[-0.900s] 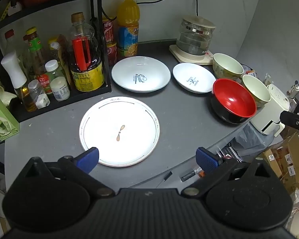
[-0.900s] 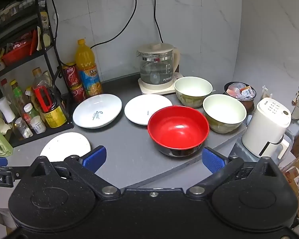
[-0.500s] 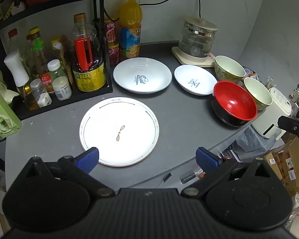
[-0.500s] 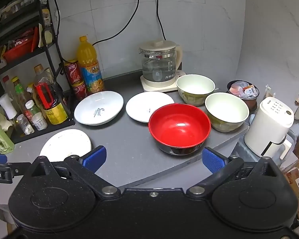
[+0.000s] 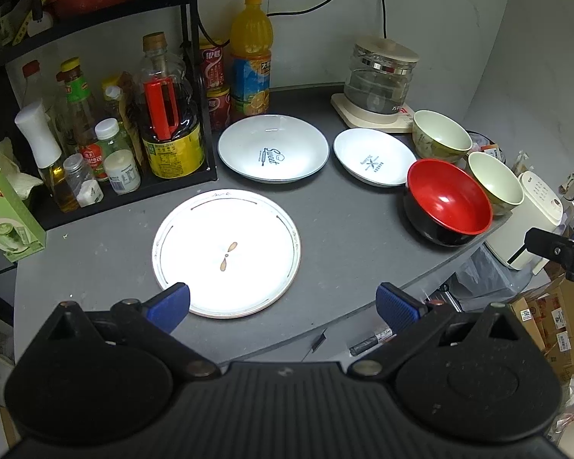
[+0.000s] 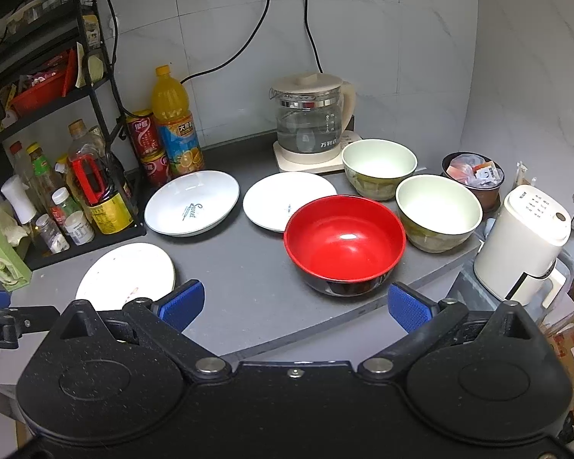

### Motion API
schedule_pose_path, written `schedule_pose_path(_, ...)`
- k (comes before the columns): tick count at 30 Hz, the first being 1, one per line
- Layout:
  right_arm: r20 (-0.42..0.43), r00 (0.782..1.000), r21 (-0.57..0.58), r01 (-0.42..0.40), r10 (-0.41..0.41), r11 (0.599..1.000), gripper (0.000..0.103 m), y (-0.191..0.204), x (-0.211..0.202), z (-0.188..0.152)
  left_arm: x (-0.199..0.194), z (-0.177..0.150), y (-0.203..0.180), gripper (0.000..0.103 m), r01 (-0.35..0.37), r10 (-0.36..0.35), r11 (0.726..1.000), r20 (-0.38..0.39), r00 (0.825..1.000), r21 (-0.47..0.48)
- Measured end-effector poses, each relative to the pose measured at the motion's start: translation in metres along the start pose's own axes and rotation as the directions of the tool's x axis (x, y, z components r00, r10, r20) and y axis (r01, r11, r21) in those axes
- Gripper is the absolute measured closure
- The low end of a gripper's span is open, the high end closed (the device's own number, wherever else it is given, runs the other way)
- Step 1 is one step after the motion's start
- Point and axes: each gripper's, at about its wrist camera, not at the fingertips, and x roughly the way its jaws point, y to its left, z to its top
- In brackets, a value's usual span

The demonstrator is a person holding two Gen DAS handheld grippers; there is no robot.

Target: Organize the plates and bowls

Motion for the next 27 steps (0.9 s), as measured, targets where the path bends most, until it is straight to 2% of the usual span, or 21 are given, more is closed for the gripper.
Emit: schedule_pose_path(27, -0.028, 0.999, -0.027, -0.023, 0.022, 0.999, 0.000, -0.019, 0.009, 0.008, 0.002, 0.006, -0.014, 0.001, -0.023, 0.023, 1.000, -0.018, 1.000, -0.010)
